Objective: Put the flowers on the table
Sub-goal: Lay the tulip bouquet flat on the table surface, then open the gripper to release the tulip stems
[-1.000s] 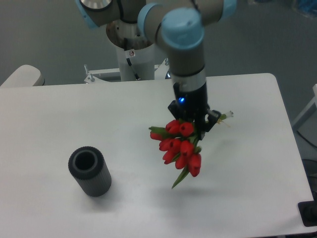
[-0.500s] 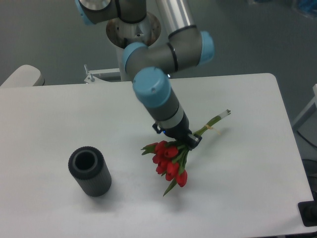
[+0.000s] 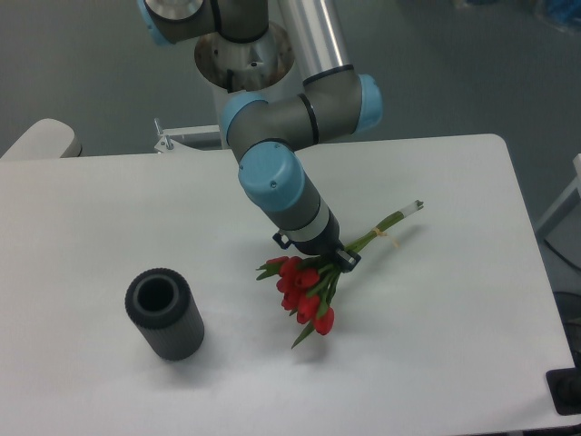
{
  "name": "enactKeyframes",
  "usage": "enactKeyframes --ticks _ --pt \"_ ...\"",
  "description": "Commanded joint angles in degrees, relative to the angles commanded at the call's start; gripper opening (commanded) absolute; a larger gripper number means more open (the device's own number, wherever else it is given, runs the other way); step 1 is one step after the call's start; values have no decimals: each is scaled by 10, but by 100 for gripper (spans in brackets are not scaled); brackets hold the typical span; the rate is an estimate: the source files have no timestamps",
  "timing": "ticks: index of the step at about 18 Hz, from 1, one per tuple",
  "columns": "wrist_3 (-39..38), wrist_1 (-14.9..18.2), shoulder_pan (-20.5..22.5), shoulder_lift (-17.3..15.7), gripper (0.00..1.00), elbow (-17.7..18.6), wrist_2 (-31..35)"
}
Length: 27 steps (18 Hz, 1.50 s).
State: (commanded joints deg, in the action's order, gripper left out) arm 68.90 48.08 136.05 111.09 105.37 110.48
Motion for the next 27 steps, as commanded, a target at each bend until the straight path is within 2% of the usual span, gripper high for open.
enactKeyframes --ticks 7,9,10,12,13,14,17,22,25,27 --pt "10 0 7 11 30 13 0" --pt "11 0 7 13 34 14 -1" --pt "11 0 7 15 44 13 -1" --pt "12 0 9 11 86 4 -5" --pt "14 0 9 9 95 3 -6" --pt "14 0 9 8 99 0 -7" --pt "14 3 9 2 100 -19 -8" --pt "23 18 8 -6 100 -103 -62" --pt "38 58 10 -5 100 -160 -90" --pt "48 114 17 -2 100 -206 -124"
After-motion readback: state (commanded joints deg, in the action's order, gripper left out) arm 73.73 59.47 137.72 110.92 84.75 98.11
